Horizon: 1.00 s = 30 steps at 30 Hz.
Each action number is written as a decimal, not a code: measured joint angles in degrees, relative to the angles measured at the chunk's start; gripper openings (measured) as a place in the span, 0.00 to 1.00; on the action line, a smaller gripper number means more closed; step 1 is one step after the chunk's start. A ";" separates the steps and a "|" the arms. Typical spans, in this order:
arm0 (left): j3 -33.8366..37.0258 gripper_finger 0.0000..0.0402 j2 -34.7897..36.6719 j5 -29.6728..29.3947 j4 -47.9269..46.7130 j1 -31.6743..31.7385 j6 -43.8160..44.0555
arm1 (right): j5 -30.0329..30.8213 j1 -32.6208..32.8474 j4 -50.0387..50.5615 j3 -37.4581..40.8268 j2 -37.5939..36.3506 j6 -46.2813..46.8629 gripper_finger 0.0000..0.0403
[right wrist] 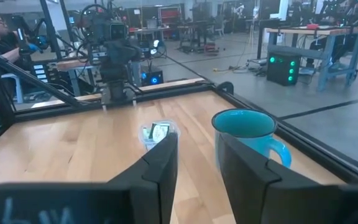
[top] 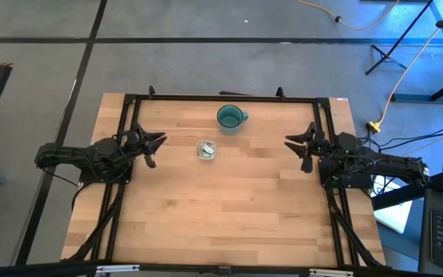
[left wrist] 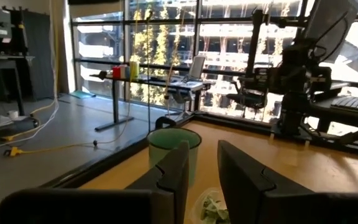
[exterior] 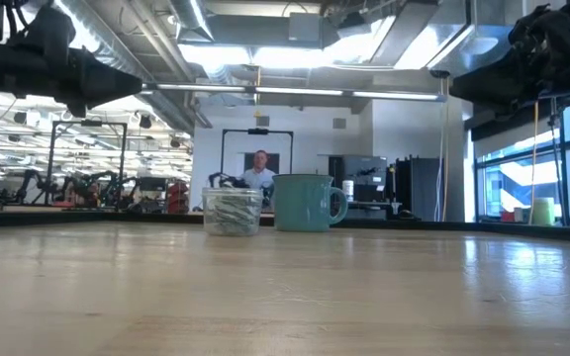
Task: Pick and place Stevia / Truvia into bins
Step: Return to Home Position
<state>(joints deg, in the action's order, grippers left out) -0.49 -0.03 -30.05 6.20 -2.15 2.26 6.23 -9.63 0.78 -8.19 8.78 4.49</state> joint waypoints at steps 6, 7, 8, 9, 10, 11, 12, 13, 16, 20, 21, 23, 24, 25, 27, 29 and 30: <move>0.02 0.20 0.00 -1.73 -0.35 0.01 -0.21 | 0.16 0.00 1.97 0.00 0.02 1.30 0.30; 0.02 0.20 0.00 -2.56 -0.43 0.00 -0.47 | 0.16 0.00 2.11 0.00 0.02 1.29 0.30; 0.02 0.20 0.00 -3.69 -0.62 0.00 -0.47 | 0.17 0.00 2.07 0.00 0.02 1.28 0.30; 0.02 0.20 0.00 -4.79 -0.99 0.00 -0.47 | 0.20 0.00 2.05 0.00 0.02 1.22 0.30; 0.02 0.20 0.00 -5.82 -1.56 0.00 -0.48 | 0.30 0.00 2.05 0.00 0.02 1.02 0.30; 0.02 0.20 0.00 -6.70 -1.98 0.00 -0.50 | 0.70 0.00 2.04 0.00 0.02 0.99 0.30; 0.02 0.20 0.00 -7.37 -2.00 0.00 -0.50 | 0.95 0.00 2.05 0.00 0.02 1.01 0.30; 0.02 0.20 -0.08 -7.74 -2.00 0.00 -0.50 | 1.00 0.00 2.03 0.06 0.02 0.99 0.30; 0.02 0.19 -0.12 -7.59 -1.94 0.00 -0.45 | 1.01 0.00 0.06 1.98 0.02 0.91 0.30; 0.02 0.20 -0.13 -6.52 -1.83 0.00 -0.04 | 1.28 0.00 -5.41 5.35 0.02 -0.30 0.30; 0.02 0.20 -0.13 -6.36 -1.72 0.00 -0.04 | 1.33 0.00 -6.52 6.09 0.02 -0.34 0.30; 0.02 0.20 -0.13 -6.37 -1.71 0.00 -0.04 | 2.10 0.00 -7.97 7.16 0.02 -0.37 0.30; 0.02 0.20 -0.13 -6.37 -1.72 0.00 -0.04 | 2.44 0.00 -8.31 7.56 0.02 -0.29 0.30; 0.02 0.20 -0.13 -6.37 -1.73 0.00 -0.04 | 2.71 0.00 -8.29 7.79 0.02 -0.22 0.30; 0.02 0.20 -0.13 -6.37 -1.71 0.02 -0.06 | 3.16 0.00 -8.32 7.80 0.04 -0.20 0.30; 0.02 0.19 -0.13 -6.37 -1.73 0.00 -0.55 | 3.22 0.00 -8.78 7.80 0.04 -0.25 0.30; 0.02 0.19 -0.13 -6.37 -1.73 0.01 -0.79 | 3.25 0.00 -8.91 7.80 0.02 -0.39 0.30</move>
<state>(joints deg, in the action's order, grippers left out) -0.47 -0.16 -36.42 4.47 -2.15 1.47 9.49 -9.63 -8.13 -0.38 8.80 4.10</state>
